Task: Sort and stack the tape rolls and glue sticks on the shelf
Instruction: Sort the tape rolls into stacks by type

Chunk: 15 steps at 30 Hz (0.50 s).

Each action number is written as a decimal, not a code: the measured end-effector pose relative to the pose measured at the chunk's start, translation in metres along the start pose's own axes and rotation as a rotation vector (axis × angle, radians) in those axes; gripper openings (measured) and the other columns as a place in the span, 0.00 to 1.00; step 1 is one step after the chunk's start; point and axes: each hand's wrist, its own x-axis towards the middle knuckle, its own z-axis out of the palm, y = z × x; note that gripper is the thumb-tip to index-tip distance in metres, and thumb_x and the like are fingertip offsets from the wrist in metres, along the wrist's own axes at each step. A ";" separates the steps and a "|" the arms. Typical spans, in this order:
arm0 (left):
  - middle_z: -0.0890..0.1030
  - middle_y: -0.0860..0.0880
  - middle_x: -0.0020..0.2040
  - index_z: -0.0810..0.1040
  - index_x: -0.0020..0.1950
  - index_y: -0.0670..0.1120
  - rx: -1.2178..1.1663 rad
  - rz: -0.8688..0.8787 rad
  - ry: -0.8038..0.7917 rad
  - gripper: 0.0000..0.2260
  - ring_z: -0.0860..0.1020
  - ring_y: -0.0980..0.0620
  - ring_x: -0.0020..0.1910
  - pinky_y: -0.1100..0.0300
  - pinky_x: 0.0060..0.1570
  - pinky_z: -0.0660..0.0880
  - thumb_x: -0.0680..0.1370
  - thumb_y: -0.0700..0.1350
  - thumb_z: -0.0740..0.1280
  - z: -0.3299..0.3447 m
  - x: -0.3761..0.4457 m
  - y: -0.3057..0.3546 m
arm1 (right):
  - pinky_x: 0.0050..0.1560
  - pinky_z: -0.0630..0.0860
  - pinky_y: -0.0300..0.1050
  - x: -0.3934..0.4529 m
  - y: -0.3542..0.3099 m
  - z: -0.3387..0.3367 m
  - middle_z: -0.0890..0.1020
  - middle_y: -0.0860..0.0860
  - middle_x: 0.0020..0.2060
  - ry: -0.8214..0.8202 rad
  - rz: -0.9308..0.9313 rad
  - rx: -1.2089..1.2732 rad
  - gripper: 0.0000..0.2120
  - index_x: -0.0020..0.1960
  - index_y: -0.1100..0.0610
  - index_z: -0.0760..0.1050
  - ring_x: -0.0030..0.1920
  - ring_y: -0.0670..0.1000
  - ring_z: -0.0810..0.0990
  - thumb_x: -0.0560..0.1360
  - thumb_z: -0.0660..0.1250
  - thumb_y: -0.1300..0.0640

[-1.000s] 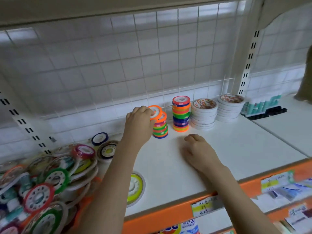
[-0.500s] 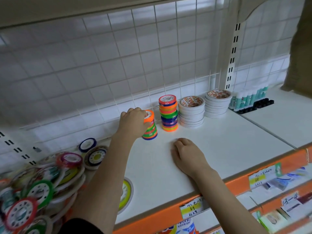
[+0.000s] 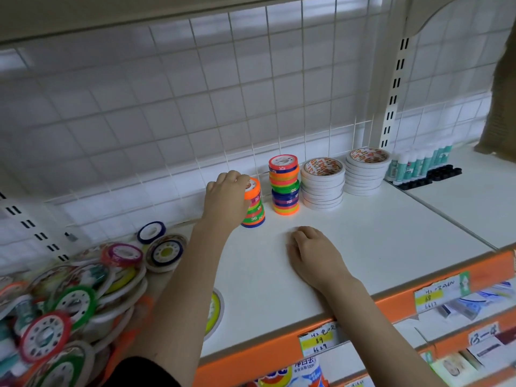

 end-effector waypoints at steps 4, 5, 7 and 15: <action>0.68 0.49 0.67 0.66 0.70 0.49 -0.051 -0.006 0.056 0.21 0.65 0.47 0.66 0.54 0.59 0.63 0.77 0.46 0.64 0.002 -0.028 -0.007 | 0.65 0.64 0.41 0.000 -0.002 -0.002 0.72 0.53 0.65 -0.007 -0.016 -0.018 0.17 0.64 0.60 0.71 0.65 0.54 0.68 0.80 0.53 0.54; 0.68 0.49 0.67 0.66 0.70 0.49 -0.058 -0.011 0.046 0.21 0.65 0.48 0.66 0.55 0.60 0.62 0.78 0.47 0.63 0.003 -0.038 -0.010 | 0.65 0.64 0.41 0.000 -0.004 -0.003 0.72 0.53 0.65 -0.013 -0.018 -0.019 0.17 0.64 0.60 0.70 0.65 0.54 0.68 0.80 0.54 0.54; 0.68 0.51 0.67 0.66 0.70 0.50 -0.092 -0.048 0.004 0.19 0.65 0.49 0.66 0.55 0.61 0.62 0.79 0.49 0.62 0.007 -0.060 -0.018 | 0.64 0.65 0.41 -0.001 -0.011 -0.006 0.72 0.53 0.65 -0.033 -0.027 -0.024 0.18 0.65 0.60 0.70 0.66 0.53 0.68 0.80 0.54 0.54; 0.70 0.51 0.66 0.69 0.68 0.50 -0.191 -0.250 -0.124 0.18 0.68 0.50 0.66 0.53 0.63 0.66 0.79 0.53 0.60 0.015 -0.144 -0.063 | 0.62 0.68 0.43 -0.002 -0.075 0.003 0.72 0.53 0.64 -0.134 -0.192 0.023 0.18 0.66 0.59 0.70 0.64 0.53 0.69 0.80 0.56 0.51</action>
